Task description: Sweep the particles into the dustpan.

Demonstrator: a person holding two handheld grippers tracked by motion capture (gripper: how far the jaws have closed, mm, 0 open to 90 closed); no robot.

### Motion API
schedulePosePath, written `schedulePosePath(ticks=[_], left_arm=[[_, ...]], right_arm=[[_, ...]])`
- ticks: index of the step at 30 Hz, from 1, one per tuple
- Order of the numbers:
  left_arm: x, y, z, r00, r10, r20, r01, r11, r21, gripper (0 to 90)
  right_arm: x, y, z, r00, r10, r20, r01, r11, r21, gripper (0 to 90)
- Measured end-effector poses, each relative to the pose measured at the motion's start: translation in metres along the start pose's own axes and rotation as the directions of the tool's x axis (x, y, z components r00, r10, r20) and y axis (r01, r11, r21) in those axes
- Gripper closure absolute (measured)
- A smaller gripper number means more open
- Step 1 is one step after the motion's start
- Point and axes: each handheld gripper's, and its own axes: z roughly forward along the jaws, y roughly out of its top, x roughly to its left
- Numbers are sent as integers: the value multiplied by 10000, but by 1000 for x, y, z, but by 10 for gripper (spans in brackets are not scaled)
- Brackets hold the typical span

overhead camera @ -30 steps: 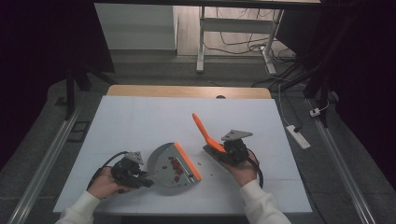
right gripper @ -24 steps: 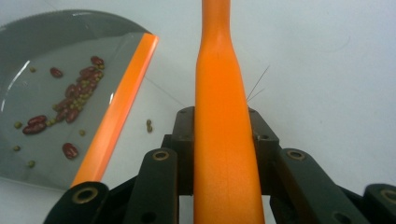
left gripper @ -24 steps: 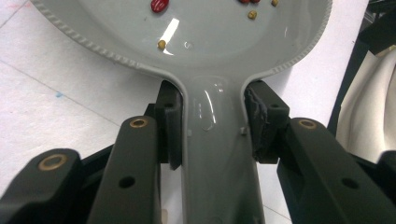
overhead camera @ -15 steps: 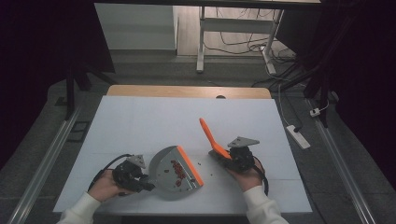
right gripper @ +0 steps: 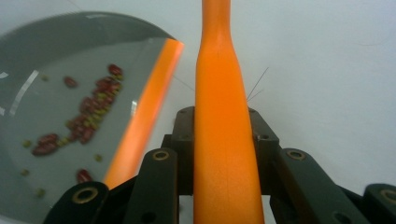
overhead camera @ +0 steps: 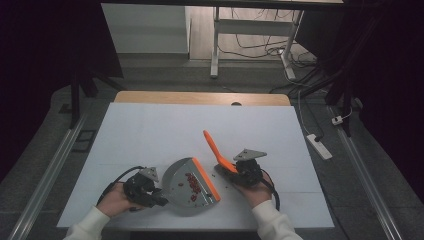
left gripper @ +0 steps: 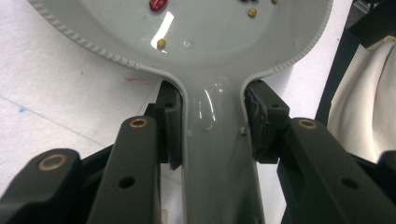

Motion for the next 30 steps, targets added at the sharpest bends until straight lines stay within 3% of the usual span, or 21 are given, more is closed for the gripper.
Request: schedulePosePath(ticks=[6, 7, 8, 9, 12, 15, 18, 19, 20, 21, 24, 26, 30], left_arm=[[-1, 1, 2, 10000, 6, 37, -6, 10000, 35, 617], [-1, 1, 2, 10000, 31, 38, -31, 10000, 79, 617], [-1, 1, 3, 10000, 25, 23, -25, 10000, 94, 617], [0, 1, 2, 10000, 31, 46, -32, 10000, 94, 617], [0, 1, 2, 10000, 28, 61, -29, 10000, 76, 617], [0, 1, 2, 10000, 6, 82, -6, 10000, 70, 617], [0, 1, 2, 9999, -56, 84, 56, 10000, 2, 617], [0, 1, 2, 10000, -27, 80, 26, 10000, 28, 617], [0, 1, 2, 10000, -23, 57, 23, 10000, 28, 617], [0, 0, 2, 10000, -31, 39, 31, 10000, 16, 617], [-1, 0, 2, 10000, -88, 29, 88, 9999, -60, 617], [-1, 0, 2, 10000, -86, 33, 86, 10000, -45, 617], [-1, 0, 2, 10000, -86, 24, 86, 9999, -56, 617]], right_arm=[[18, 5, 10, 9992, -199, -339, 197, 9998, -45, 698], [25, 9, 14, 9976, -263, -642, 257, 9996, -97, 698], [25, 9, 14, 9976, -263, -642, 257, 9996, -97, 698], [31, 13, 15, 9931, -297, -1137, 261, 9991, -326, 698], [37, 18, 12, 9892, -416, -1403, 342, 9979, -553, 698], [33, 21, 0, 9938, -453, -1011, 347, 9939, -1048, 698], [23, 19, -5, 9972, -336, -666, 266, 9942, -1038, 698], [14, 14, -10, 9995, -226, -212, 205, 9956, -919, 698], [14, 14, -10, 9995, -226, -212, 205, 9956, -919, 698], [6, 5, -15, 9998, -135, 175, 148, 9973, -716, 698], [0, -5, -20, 9994, 162, 299, -145, 9984, -553, 698], [-1, -17, -22, 9989, 353, 300, -351, 9994, -61, 698], [7, -21, -26, 9997, 139, 200, -140, 9999, 68, 698]])
